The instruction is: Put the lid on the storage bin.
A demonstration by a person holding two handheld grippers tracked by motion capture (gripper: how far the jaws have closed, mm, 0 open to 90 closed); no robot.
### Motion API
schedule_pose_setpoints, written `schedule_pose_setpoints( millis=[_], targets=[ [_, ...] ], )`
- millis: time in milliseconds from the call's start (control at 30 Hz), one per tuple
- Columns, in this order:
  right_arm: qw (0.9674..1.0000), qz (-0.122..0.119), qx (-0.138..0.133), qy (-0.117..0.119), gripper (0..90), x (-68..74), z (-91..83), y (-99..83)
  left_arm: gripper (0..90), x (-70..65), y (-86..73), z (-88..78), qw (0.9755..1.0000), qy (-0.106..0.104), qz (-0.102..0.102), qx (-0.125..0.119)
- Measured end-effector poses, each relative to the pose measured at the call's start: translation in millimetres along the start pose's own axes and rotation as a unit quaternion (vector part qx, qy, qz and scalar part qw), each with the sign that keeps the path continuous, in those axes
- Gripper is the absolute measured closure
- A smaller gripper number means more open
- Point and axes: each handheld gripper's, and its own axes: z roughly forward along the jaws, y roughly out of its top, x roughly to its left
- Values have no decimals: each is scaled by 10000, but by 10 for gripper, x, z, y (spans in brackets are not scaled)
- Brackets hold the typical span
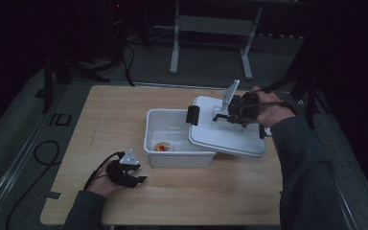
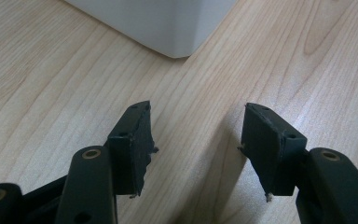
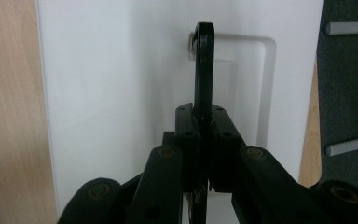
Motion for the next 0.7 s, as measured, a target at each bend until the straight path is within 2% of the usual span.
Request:
schedule_pose_setpoints(
  millis=[700],
  targets=[
    [9999, -77, -24, 90, 845, -34, 66, 155, 433, 5, 2, -1, 10000, -15, 5, 4]
  ],
)
